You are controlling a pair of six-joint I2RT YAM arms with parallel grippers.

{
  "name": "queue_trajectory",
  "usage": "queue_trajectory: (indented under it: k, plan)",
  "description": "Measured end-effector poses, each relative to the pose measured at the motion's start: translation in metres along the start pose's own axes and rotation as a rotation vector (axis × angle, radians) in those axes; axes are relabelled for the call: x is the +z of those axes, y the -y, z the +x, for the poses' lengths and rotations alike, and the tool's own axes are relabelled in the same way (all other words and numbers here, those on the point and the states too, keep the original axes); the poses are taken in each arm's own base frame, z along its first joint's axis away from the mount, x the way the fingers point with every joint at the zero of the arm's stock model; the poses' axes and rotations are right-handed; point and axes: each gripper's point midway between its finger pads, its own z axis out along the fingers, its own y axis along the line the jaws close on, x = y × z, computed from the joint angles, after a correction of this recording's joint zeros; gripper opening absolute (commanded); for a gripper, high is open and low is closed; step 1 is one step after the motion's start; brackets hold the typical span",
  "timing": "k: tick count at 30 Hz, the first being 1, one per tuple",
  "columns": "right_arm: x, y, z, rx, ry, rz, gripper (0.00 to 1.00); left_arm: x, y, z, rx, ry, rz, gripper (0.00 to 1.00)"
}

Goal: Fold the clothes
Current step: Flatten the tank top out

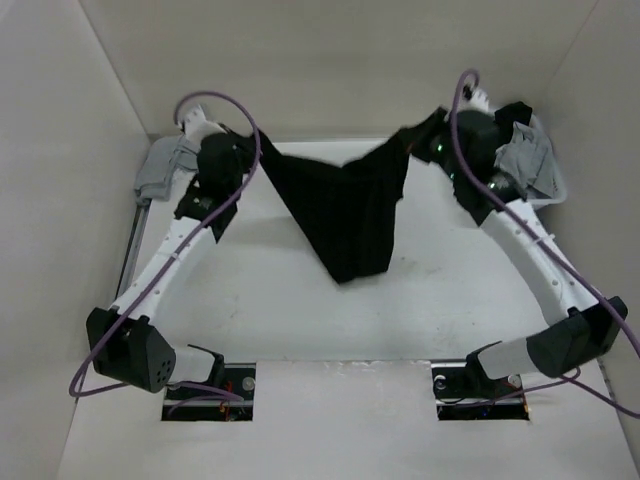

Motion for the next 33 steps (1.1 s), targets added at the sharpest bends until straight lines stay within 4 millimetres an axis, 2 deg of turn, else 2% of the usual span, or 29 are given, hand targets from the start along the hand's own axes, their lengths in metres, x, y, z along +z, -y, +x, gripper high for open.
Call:
queue_trajectory:
  k: [2, 3, 4, 6, 8, 9, 10, 11, 13, 14, 16, 18, 19, 20, 22, 23, 24, 25, 27, 29, 33]
  plan:
    - [-0.004, -0.043, -0.074, -0.041, 0.121, -0.069, 0.00, -0.007, 0.040, -0.067, -0.050, 0.126, 0.076, 0.00]
    - [-0.011, -0.058, -0.095, -0.051, 0.163, -0.100, 0.00, -0.014, 0.055, -0.092, -0.069, 0.173, 0.111, 0.00]
    - [-0.025, -0.078, -0.121, -0.073, 0.219, -0.140, 0.00, -0.026, 0.071, -0.116, -0.088, 0.224, 0.152, 0.00]
    - [-0.059, -0.106, -0.154, -0.103, 0.303, -0.208, 0.00, -0.051, 0.087, -0.148, -0.115, 0.295, 0.209, 0.02]
    - [-0.089, -0.118, -0.162, -0.120, 0.338, -0.248, 0.01, -0.079, 0.088, -0.162, -0.138, 0.339, 0.247, 0.05]
    - [-0.104, -0.119, -0.160, -0.128, 0.345, -0.264, 0.01, -0.091, 0.084, -0.160, -0.147, 0.349, 0.258, 0.06]
    - [-0.115, -0.119, -0.152, -0.129, 0.348, -0.281, 0.02, -0.100, 0.075, -0.153, -0.154, 0.350, 0.258, 0.07]
    - [-0.122, -0.109, -0.133, -0.129, 0.331, -0.285, 0.02, -0.104, 0.064, -0.140, -0.160, 0.340, 0.249, 0.07]
    - [-0.125, -0.086, -0.094, -0.128, 0.270, -0.267, 0.02, -0.107, 0.036, -0.104, -0.163, 0.291, 0.216, 0.07]
    - [-0.120, -0.073, -0.072, -0.122, 0.239, -0.256, 0.02, -0.104, 0.023, -0.084, -0.158, 0.260, 0.196, 0.07]
    - [-0.097, -0.033, -0.013, -0.102, 0.137, -0.196, 0.02, -0.098, -0.012, -0.033, -0.137, 0.174, 0.140, 0.07]
    - [-0.072, 0.023, 0.066, -0.082, -0.021, -0.091, 0.03, -0.095, -0.061, 0.040, -0.085, 0.035, 0.052, 0.11]
    - [-0.062, 0.056, 0.113, -0.074, -0.117, -0.023, 0.04, -0.102, -0.087, 0.079, -0.057, -0.044, 0.017, 0.15]
    - [-0.059, 0.089, 0.157, -0.070, -0.214, 0.049, 0.05, -0.112, -0.106, 0.110, -0.039, -0.108, 0.001, 0.20]
    - [-0.068, 0.146, 0.228, -0.063, -0.383, 0.184, 0.09, -0.138, -0.135, 0.161, -0.022, -0.222, -0.001, 0.27]
    - [-0.073, 0.162, 0.244, -0.057, -0.425, 0.227, 0.12, -0.152, -0.149, 0.185, -0.019, -0.279, 0.003, 0.28]
    - [-0.079, 0.178, 0.256, -0.046, -0.454, 0.269, 0.15, -0.163, -0.156, 0.201, -0.020, -0.320, 0.015, 0.30]
    - [-0.081, 0.188, 0.258, -0.029, -0.459, 0.302, 0.20, -0.173, -0.162, 0.216, -0.022, -0.361, 0.024, 0.32]
    - [-0.077, 0.194, 0.248, 0.008, -0.420, 0.322, 0.28, -0.185, -0.166, 0.227, -0.025, -0.395, 0.029, 0.34]
    - [-0.071, 0.192, 0.233, 0.035, -0.360, 0.313, 0.33, -0.188, -0.163, 0.224, -0.031, -0.377, 0.035, 0.37]
    - [-0.069, 0.177, 0.219, 0.044, -0.301, 0.263, 0.34, -0.176, -0.152, 0.197, 0.008, -0.283, -0.011, 0.38]
